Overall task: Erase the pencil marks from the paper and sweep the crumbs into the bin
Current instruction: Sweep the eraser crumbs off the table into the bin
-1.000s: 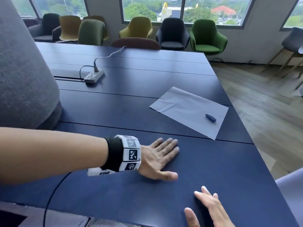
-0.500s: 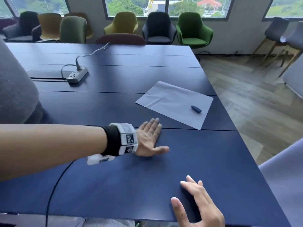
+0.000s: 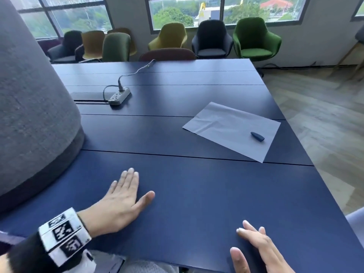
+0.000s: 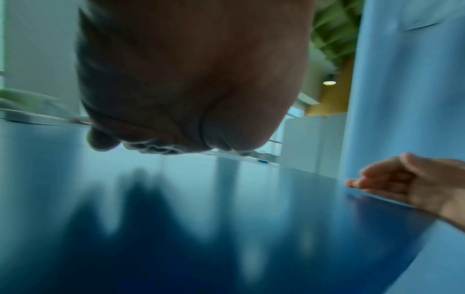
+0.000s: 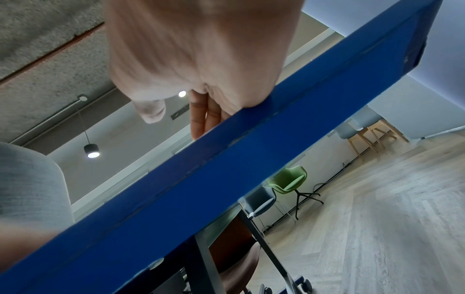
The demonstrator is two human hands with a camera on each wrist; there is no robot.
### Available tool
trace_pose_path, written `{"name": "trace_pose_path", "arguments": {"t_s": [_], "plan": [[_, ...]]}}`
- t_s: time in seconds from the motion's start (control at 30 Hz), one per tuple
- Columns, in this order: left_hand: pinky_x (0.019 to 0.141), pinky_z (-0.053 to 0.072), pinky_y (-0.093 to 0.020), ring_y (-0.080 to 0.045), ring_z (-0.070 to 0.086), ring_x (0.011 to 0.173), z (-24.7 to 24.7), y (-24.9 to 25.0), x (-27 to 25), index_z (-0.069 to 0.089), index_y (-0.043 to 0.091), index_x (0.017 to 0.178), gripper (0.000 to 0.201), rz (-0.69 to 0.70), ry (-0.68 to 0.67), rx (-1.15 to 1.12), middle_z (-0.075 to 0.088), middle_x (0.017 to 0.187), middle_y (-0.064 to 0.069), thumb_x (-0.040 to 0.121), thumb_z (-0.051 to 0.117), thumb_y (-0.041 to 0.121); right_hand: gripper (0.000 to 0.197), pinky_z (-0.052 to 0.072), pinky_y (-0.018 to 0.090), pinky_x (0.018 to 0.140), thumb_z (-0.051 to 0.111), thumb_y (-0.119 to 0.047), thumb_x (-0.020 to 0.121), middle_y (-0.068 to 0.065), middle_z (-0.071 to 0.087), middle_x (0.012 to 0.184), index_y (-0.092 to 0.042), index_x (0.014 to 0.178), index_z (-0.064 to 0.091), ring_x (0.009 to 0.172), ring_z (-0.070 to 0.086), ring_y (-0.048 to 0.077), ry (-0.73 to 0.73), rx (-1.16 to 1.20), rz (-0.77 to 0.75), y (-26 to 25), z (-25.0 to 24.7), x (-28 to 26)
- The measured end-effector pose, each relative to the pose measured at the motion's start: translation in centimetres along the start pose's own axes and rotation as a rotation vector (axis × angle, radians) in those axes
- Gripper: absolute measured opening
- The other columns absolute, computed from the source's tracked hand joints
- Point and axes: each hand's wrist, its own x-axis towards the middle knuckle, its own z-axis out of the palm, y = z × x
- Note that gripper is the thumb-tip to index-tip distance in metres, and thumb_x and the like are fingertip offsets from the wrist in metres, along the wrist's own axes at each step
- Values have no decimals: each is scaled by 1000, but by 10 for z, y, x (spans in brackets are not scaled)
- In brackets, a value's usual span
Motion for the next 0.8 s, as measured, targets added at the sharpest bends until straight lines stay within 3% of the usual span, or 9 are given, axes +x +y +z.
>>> {"name": "trace_pose_path", "arguments": {"t_s": [0.1, 0.17, 0.27, 0.37, 0.43, 0.53, 0.57, 0.67, 0.8], "plan": [[118, -15, -38, -9, -36, 136, 30, -24, -15, -29, 14, 146, 120, -244, 101, -89, -39, 152, -2, 51, -31, 87, 56, 42, 20, 98, 42, -60, 90, -3, 67, 115, -12, 94, 71, 131, 42, 2, -11, 21, -4, 1, 0, -1], [120, -8, -45, -17, -20, 146, 45, -8, -14, -11, 5, 152, 129, -296, 179, -146, -22, 158, -9, 54, -33, 87, 57, 41, 11, 98, 41, -61, 90, -1, 67, 115, -13, 95, 70, 130, 45, 5, -17, 26, 24, -1, 0, 0], [110, 27, -57, -38, 38, 138, 70, 44, 1, 45, -11, 138, 101, -161, 336, -80, 38, 148, -28, 95, 1, 69, 57, 31, -3, 93, 38, -64, 90, -2, 67, 118, -16, 95, 70, 127, 45, 12, -48, -8, 58, -6, -2, -1], [103, 24, -51, -36, 41, 135, 82, 119, 9, 55, -7, 130, 85, 104, 268, -94, 49, 141, -26, 102, 10, 58, 53, 32, -1, 97, 40, -65, 88, -16, 63, 125, -21, 99, 68, 131, 42, 2, -57, 20, 57, -5, -5, -1], [108, 20, -45, -27, 35, 141, 70, 162, 0, 52, 0, 138, 82, 275, 281, -124, 42, 149, -18, 102, 5, 56, 50, 34, 10, 105, 45, -65, 87, -22, 58, 128, -24, 108, 64, 125, 47, -8, -59, 109, 61, 0, -8, 0], [119, -11, -27, -3, -18, 146, 44, 179, -9, 1, 13, 156, 85, 480, 180, -437, -11, 163, 3, 89, 1, 64, 50, 32, 22, 111, 50, -64, 85, -21, 66, 118, -26, 116, 59, 117, 59, 3, -43, 299, 143, 2, -11, -1], [117, -15, -22, 1, -24, 142, 36, 173, -12, -9, 17, 155, 84, 441, 108, -543, -19, 160, 9, 87, 5, 64, 45, 33, 19, 110, 50, -64, 85, -19, 67, 116, -31, 115, 60, 119, 59, 7, -19, 320, 172, 0, -11, -1], [115, -16, -20, -1, -25, 142, 30, 123, -16, -15, 18, 153, 88, 226, 257, -541, -24, 158, 8, 85, 4, 71, 36, 39, 23, 107, 51, -60, 86, -16, 70, 109, -37, 110, 63, 124, 56, 13, 45, 315, 206, -4, -11, -6], [118, -16, -35, -16, -28, 144, 34, 44, -6, -19, 8, 151, 124, -161, 245, -224, -28, 158, -8, 55, -29, 86, 47, 42, 42, 105, 52, -56, 89, -9, 71, 109, -15, 108, 66, 110, 66, 18, 92, 312, 151, -3, -6, -7]]}}
